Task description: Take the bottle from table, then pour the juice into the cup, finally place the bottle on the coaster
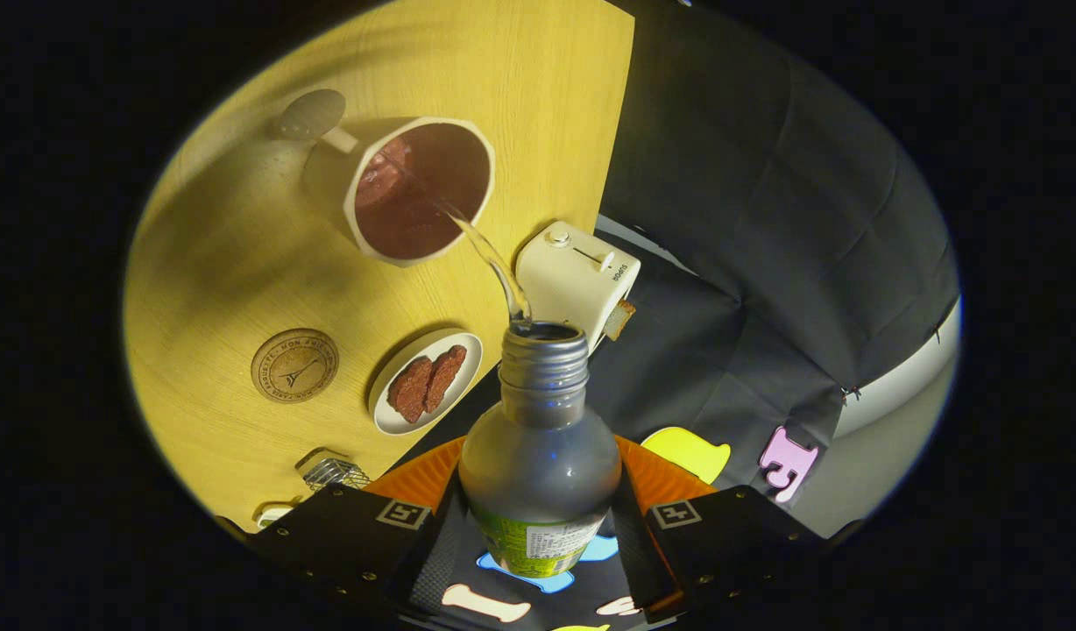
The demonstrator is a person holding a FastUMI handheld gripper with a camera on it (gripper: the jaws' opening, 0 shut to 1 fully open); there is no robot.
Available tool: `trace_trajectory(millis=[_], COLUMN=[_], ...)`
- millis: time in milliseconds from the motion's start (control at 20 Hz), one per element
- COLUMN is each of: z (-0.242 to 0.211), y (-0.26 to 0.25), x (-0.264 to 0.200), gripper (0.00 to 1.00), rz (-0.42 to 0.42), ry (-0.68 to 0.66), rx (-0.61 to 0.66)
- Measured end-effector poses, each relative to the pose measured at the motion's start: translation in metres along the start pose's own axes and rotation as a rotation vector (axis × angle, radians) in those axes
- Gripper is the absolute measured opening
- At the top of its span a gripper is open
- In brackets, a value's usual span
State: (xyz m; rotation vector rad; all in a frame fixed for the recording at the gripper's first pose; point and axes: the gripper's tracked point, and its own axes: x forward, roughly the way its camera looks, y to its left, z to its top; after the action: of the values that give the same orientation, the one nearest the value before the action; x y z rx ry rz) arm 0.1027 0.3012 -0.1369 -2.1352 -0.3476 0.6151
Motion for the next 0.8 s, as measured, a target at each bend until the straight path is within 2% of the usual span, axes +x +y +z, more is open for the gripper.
trace_trajectory(millis=[450, 800], z=[0.001, 0.006], y=[0.006, 0.011], x=[0.001, -0.004], gripper=[0.77, 0.77], rz=[0.057, 0.099], ry=[0.038, 0.084], rx=[-0.066, -0.056])
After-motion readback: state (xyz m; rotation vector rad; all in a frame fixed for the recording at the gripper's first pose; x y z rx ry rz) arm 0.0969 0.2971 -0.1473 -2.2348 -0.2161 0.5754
